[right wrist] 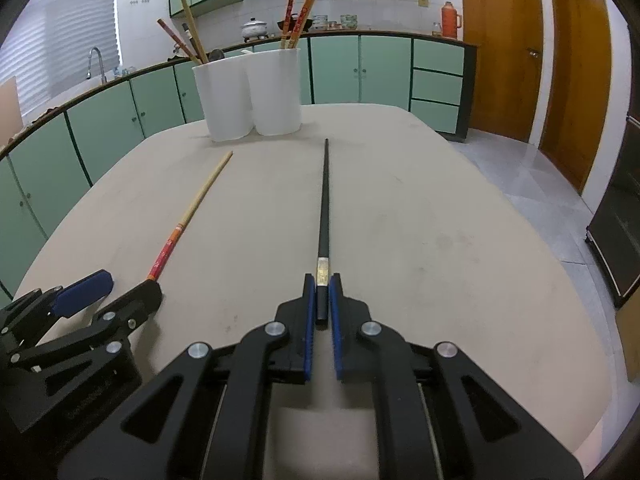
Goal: Organize utensils
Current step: 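Close the left tool on the red-patterned chopstick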
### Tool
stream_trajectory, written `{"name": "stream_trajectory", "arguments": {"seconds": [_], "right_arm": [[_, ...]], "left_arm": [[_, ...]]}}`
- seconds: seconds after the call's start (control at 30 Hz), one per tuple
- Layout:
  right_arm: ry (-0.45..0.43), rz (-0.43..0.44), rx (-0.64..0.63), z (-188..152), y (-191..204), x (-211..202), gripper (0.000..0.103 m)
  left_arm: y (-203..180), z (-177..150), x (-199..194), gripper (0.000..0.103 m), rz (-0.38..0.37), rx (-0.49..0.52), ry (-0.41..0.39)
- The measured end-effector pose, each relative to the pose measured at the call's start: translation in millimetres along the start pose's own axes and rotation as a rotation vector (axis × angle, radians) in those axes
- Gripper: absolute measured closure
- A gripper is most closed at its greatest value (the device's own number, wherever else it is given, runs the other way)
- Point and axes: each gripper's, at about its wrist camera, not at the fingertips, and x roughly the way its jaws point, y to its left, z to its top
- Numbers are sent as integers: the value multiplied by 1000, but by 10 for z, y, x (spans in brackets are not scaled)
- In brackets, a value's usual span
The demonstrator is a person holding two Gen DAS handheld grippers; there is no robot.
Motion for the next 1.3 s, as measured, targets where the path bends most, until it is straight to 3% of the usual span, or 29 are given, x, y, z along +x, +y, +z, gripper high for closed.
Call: {"name": "stream_trajectory", "arguments": {"seconds": [0.17, 0.57, 0.73, 1.07, 1.17, 1.2, 1.27, 1.3], "right_arm": [[-7, 41, 51, -13, -113, -75, 74], [-23, 30, 18, -131, -130, -152, 74], [-25, 29, 2, -148, -94, -165, 73], [-35, 5, -29, -135, -44, -108, 76], [-35, 7, -42, -122, -23, -100, 93], [-33, 10, -44, -116, -21, -99, 97], [-28, 16, -34, -102, -35, -92, 97], [-27, 20, -29, -96, -43, -93, 97]], "left_arm": [[43, -5, -21, 54, -12, -23, -6], [89, -55, -68, 53, -27, -74, -34], [116, -69, -94, 46, -39, -89, -39], [38, -51, -48, 45, -21, -55, -30], [2, -35, -24, 57, -12, -36, -23], [-5, -27, -16, 67, -17, -34, -23], [-10, -9, -2, 78, -26, -32, -20], [-10, 4, 5, 91, -29, -32, -17]]}}
